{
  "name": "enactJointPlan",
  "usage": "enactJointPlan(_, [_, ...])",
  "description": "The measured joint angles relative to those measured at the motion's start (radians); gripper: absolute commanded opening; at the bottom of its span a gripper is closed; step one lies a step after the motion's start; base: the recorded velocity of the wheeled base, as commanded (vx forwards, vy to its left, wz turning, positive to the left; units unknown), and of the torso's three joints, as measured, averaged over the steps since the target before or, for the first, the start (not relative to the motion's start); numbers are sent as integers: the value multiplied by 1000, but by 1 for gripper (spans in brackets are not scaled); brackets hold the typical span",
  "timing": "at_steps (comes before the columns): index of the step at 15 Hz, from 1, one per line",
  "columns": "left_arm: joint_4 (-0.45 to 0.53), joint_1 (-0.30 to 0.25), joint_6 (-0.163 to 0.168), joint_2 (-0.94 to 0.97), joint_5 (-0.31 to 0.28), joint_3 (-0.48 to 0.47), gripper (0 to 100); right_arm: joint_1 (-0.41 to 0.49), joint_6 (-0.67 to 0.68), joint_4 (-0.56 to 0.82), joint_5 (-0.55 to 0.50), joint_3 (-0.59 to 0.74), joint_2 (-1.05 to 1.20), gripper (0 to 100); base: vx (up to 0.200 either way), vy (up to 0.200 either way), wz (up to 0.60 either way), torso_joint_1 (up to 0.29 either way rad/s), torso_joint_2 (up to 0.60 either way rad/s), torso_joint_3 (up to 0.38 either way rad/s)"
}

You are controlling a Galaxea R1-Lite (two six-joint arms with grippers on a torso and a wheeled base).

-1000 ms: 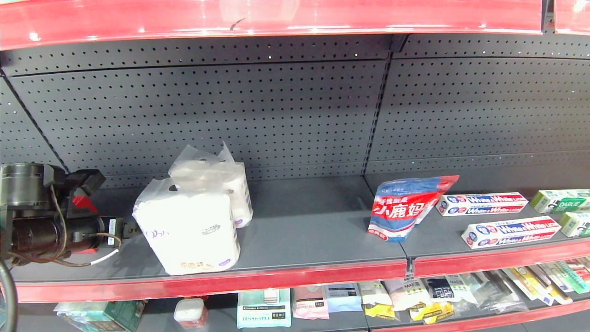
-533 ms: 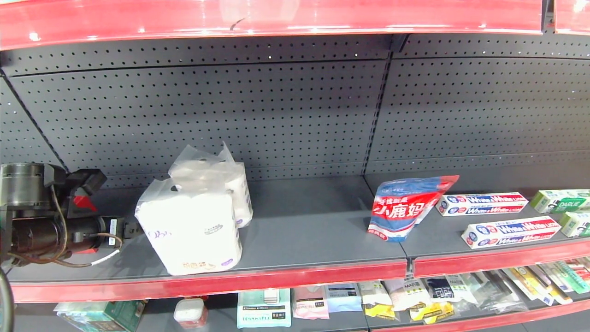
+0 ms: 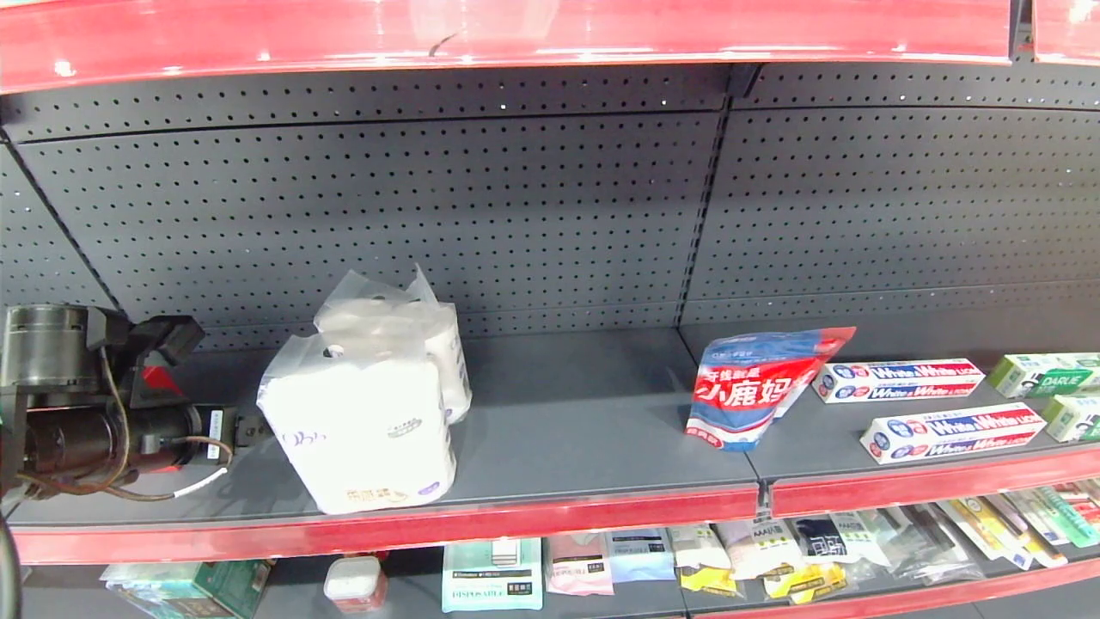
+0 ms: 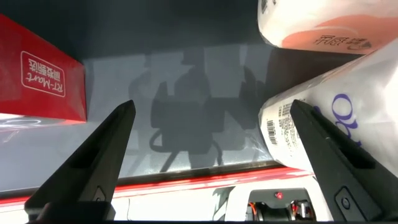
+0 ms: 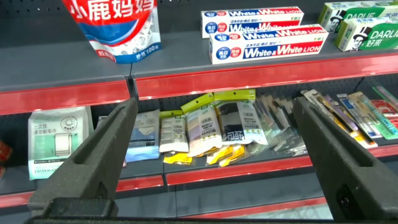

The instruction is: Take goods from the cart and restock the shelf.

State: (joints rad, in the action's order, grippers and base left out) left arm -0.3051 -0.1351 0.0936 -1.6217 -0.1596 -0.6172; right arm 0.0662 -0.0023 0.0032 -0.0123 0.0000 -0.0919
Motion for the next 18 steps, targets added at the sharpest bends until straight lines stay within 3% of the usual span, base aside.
enactJointPlan(14, [-1,-12,4,41,-3,2,100,0,0,0,0,0,0,100,0,0,0,0,0,0])
enactJointPlan(18, [-1,-54,9,107,-21,24,100,0,0,0,0,0,0,100,0,0,0,0,0,0])
